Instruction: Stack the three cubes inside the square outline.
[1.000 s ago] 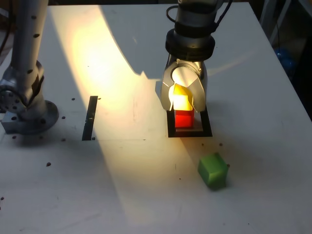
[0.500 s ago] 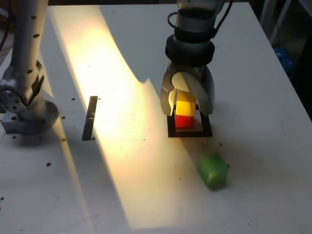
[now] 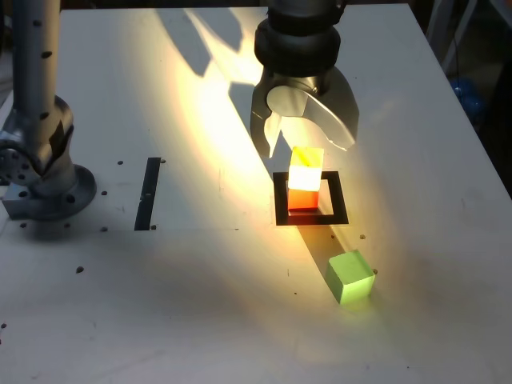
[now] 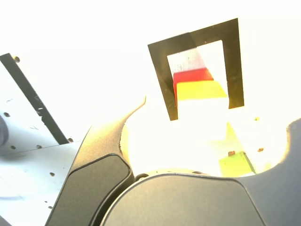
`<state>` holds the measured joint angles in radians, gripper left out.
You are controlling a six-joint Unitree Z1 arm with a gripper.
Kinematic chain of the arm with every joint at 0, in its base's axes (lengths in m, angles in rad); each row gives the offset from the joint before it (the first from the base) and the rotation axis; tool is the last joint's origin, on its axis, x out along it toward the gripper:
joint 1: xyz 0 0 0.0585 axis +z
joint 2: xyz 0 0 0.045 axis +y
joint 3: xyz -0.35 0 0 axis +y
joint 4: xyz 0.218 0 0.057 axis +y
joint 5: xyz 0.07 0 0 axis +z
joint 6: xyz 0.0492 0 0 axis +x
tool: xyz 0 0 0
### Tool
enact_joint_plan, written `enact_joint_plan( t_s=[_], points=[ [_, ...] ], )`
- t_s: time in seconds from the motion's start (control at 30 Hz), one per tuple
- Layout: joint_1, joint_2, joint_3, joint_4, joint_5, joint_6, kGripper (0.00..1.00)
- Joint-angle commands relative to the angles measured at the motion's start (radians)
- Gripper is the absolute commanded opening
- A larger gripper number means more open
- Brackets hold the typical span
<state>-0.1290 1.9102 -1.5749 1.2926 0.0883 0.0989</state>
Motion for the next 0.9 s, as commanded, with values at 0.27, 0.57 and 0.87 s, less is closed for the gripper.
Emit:
enact_joint_plan(
  t_s=[0.27,0.57,0.87],
  points=[
    [-0.15,0.005,-0.15,0.029,0.073,0.178,0.97],
    [-0.209,-0.002,-0.095,-0.095,0.082,0.292,0.98],
    [-0.242,0.009,-0.012,-0.155,0.07,0.418,0.99]
  ],
)
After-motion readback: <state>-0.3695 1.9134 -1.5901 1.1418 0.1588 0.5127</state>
